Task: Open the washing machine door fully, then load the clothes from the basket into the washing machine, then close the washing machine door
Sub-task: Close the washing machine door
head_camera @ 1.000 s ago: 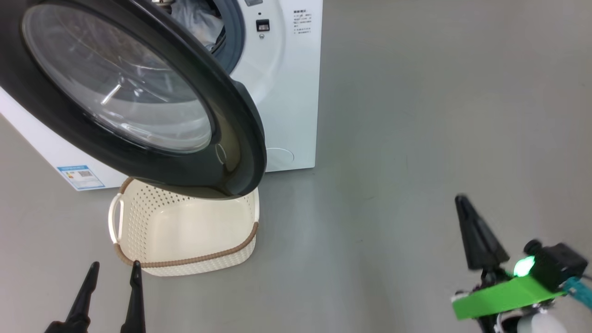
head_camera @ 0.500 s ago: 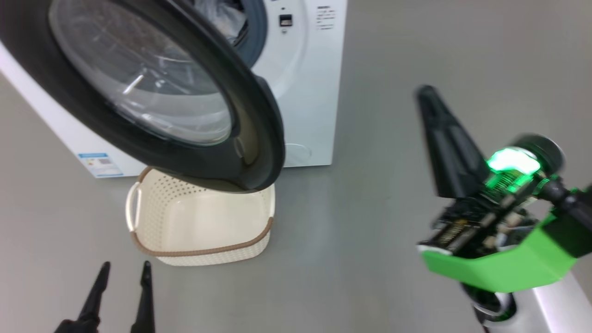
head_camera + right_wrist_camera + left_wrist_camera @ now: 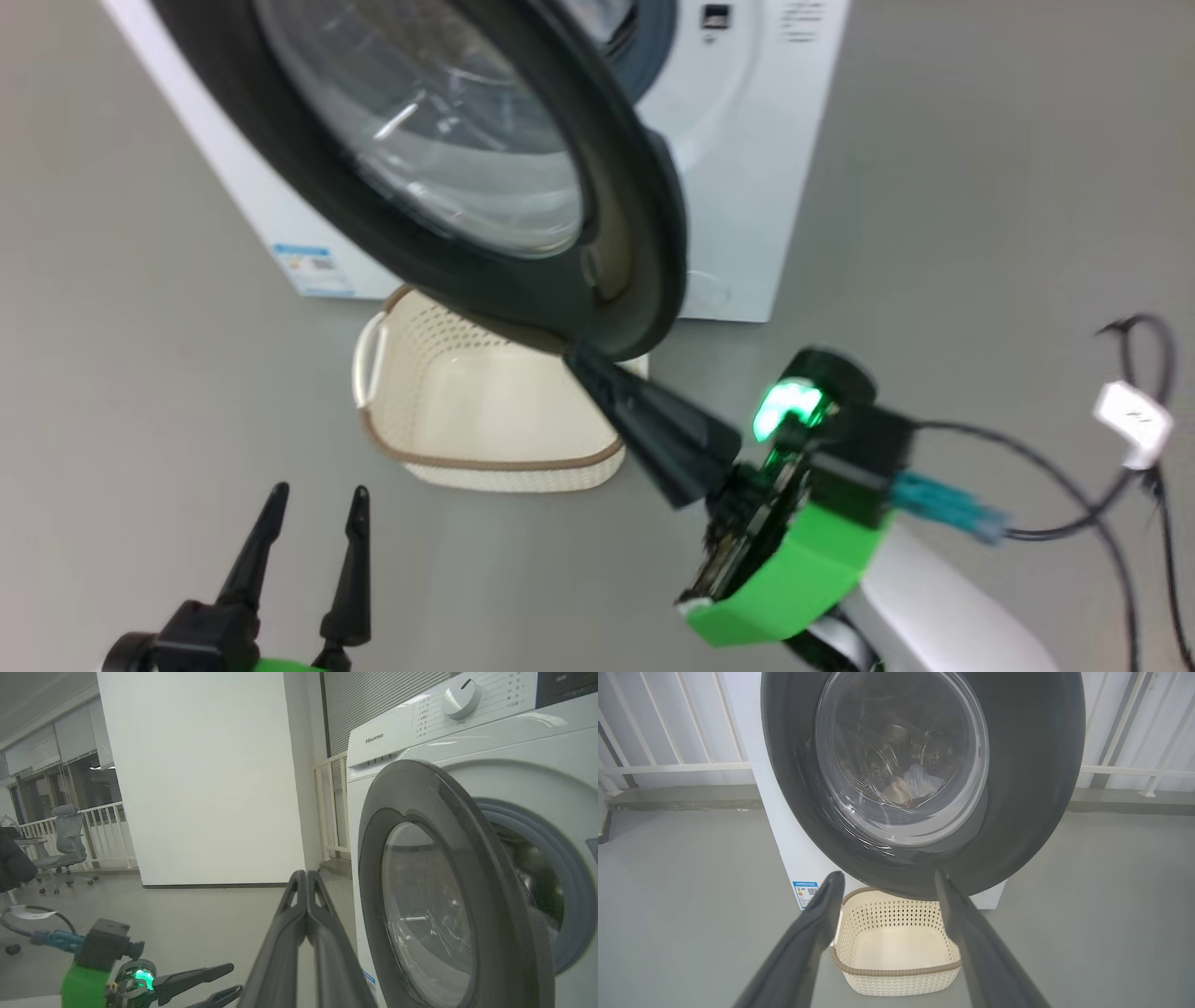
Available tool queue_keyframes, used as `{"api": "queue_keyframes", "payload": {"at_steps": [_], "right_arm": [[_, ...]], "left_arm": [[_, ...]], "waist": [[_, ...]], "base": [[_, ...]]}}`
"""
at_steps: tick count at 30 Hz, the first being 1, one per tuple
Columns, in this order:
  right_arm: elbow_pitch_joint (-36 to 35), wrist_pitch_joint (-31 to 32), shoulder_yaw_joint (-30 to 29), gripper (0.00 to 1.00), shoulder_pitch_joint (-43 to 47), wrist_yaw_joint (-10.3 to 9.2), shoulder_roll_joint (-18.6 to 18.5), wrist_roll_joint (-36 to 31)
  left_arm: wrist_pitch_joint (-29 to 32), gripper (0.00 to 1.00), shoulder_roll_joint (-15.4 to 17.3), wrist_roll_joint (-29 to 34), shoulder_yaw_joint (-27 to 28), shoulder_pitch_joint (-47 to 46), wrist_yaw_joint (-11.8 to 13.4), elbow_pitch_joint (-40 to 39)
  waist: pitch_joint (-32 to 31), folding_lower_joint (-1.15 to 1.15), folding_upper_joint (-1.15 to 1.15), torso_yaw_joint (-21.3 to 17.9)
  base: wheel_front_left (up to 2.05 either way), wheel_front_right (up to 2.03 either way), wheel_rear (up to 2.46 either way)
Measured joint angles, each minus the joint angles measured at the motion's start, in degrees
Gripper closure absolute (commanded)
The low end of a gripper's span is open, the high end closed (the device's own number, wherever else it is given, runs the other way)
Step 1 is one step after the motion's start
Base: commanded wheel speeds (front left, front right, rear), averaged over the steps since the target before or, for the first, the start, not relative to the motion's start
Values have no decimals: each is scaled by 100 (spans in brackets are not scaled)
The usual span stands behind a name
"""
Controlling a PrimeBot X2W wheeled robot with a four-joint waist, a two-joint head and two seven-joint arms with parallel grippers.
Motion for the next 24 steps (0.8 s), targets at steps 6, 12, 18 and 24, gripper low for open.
{"api": "queue_keyframes", "payload": {"at_steps": [6, 12, 18, 24], "right_arm": [[794, -9, 249, 100, 69, 0, -63, 25], [1395, -126, 60, 100, 34, 0, -123, 43], [1962, -221, -324, 100, -408, 0, -142, 16], [2391, -268, -580, 100, -884, 0, -125, 7]], "left_arm": [[0, 0, -1, -64, -179, -177, 44, -11], [0, 0, -15, -258, -391, -502, 148, -23], [0, 0, -34, -435, -615, -838, 253, -24], [-1, 0, -38, -624, -712, -1085, 296, -24]], "waist": [[263, 0, 0, 270], [631, 0, 0, 449], [1033, 0, 0, 598], [1340, 0, 0, 691]], "base": [[0, 0, 0], [0, 0, 0], [0, 0, 0], [0, 0, 0]]}}
